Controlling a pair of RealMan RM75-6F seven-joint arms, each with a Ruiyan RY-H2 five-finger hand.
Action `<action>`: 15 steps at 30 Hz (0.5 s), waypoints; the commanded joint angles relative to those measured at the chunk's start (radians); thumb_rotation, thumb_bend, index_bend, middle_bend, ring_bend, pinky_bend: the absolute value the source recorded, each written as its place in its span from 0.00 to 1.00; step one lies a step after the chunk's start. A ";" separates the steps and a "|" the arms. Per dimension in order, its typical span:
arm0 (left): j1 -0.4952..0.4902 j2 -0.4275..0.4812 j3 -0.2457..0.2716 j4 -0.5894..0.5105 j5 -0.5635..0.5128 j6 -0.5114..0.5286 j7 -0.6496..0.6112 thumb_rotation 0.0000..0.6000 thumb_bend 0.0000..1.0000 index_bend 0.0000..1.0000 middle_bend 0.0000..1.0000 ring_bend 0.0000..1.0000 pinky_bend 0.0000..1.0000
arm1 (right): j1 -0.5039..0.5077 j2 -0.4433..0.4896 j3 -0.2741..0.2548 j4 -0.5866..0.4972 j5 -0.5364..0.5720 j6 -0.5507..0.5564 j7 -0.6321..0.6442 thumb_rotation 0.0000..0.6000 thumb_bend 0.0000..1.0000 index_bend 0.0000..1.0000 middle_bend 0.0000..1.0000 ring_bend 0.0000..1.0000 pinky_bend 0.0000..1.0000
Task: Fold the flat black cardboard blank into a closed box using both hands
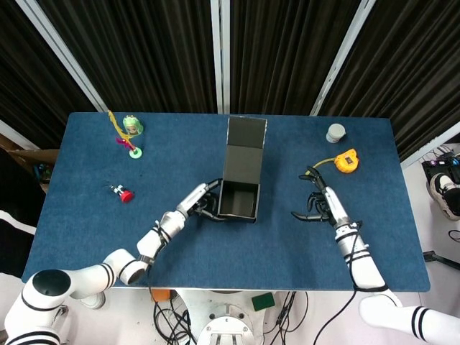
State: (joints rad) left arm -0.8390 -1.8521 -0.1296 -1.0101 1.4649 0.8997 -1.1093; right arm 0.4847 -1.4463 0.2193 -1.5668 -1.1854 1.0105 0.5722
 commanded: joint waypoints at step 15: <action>0.078 0.169 0.027 -0.338 -0.026 0.034 0.256 1.00 0.06 0.51 0.54 0.69 0.99 | 0.324 -0.275 0.281 0.087 0.413 -0.112 -0.298 1.00 0.05 0.03 0.23 0.69 1.00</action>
State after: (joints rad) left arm -0.7592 -1.6784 -0.1026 -1.3538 1.4458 0.9414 -0.8604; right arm 0.7935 -1.7032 0.4784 -1.4736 -0.7819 0.8934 0.2778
